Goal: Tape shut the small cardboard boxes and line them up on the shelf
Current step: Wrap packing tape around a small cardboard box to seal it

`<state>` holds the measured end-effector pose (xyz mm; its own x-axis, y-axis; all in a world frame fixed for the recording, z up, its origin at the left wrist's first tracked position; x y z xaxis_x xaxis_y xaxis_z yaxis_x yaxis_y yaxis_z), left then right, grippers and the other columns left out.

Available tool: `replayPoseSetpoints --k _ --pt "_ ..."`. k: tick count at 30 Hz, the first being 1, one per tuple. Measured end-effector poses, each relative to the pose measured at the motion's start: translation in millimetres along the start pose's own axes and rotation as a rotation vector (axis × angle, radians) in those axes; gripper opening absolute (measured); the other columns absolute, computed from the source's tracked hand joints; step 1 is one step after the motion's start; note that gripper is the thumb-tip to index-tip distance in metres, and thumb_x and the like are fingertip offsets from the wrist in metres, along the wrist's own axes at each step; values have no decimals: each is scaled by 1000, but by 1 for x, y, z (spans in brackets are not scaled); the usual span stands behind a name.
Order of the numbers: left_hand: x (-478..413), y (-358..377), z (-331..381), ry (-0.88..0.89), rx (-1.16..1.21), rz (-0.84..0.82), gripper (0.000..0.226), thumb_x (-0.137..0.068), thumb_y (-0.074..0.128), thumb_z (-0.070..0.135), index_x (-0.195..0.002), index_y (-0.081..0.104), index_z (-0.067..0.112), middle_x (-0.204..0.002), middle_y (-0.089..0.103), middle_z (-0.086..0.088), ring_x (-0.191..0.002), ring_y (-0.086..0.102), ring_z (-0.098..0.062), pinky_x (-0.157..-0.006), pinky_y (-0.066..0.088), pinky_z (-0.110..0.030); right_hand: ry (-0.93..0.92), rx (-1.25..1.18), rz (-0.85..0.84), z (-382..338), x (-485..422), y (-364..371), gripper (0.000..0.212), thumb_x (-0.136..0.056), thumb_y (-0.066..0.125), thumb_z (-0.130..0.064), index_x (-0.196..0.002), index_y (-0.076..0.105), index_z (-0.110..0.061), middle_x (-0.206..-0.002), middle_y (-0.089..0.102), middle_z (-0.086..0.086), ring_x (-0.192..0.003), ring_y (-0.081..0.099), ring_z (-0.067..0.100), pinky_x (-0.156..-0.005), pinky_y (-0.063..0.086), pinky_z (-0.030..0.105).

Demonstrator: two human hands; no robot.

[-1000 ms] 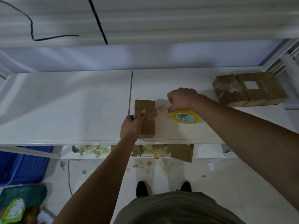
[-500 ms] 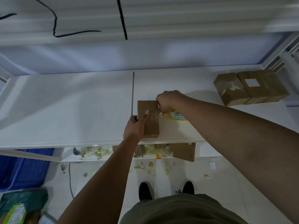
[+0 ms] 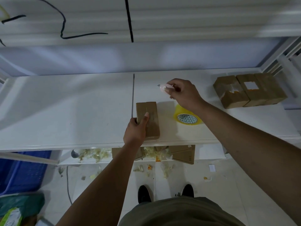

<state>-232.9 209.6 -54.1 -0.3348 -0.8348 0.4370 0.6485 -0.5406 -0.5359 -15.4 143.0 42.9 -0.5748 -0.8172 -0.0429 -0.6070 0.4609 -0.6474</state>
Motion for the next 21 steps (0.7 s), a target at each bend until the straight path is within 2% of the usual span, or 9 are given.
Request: replayPoseSetpoints --k 2,4,6,8,11,15,17,21 --pt "0 0 0 -3 8 2 74 -87 40 92 -122 56 28 -115 70 6 -103 68 -23 -95 57 -50 42 -138 46 -2 16 0 13 -101 70 -27 -107 73 -16 -87 76 -1 -66 74 10 -70 60 27" --pt "0 0 0 -10 18 2 79 -85 41 93 -126 57 27 -116 70 6 -105 69 -23 -97 57 -52 65 -270 114 -2 36 3 9 -101 70 -24 -104 70 -16 -80 76 0 -57 73 14 -58 60 27" --pt "0 -1 -1 -9 16 6 81 -82 41 95 -123 58 27 -112 71 7 -103 70 -23 -97 57 -52 67 -288 170 1 57 12 5 -101 69 -24 -101 66 -19 -75 76 -1 -49 71 16 -48 59 30" --pt "0 -1 -2 -7 12 11 85 -81 40 96 -125 59 26 -113 72 6 -104 70 -24 -97 57 -52 73 -236 158 8 76 28 8 -101 68 -26 -102 62 -22 -70 75 -2 -45 70 15 -44 59 35" --pt "-1 -1 -2 -2 17 19 86 -82 41 95 -127 60 25 -116 73 4 -106 71 -25 -98 58 -53 106 -95 70 22 89 52 13 -103 63 -27 -104 51 -22 -70 72 1 -47 70 15 -47 60 45" --pt "-2 0 -3 7 25 14 76 -84 44 93 -118 60 28 -107 72 8 -100 71 -22 -95 59 -51 113 6 13 34 87 64 15 -103 61 -21 -106 48 -14 -83 68 11 -64 71 29 -56 60 53" --pt "-2 0 -3 8 21 17 75 -84 43 93 -116 60 28 -104 71 9 -97 71 -21 -94 59 -50 65 78 -29 37 89 66 16 -102 61 -21 -104 47 -13 -78 67 10 -63 68 31 -56 57 53" --pt "-3 1 -2 0 10 23 76 -83 41 94 -117 59 29 -106 70 8 -99 70 -23 -95 59 -51 -18 157 -119 45 95 65 14 -99 62 -20 -99 49 -15 -68 59 2 -59 60 27 -51 45 42"
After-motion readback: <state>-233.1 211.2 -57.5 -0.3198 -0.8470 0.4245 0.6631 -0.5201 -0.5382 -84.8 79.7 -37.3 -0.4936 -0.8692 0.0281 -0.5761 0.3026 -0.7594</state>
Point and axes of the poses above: each hand's wrist, its own x-axis away from the middle knuckle, its own y-axis out of the palm, z = x × y, the point moved 2 cm from there along -x, towards the middle knuckle
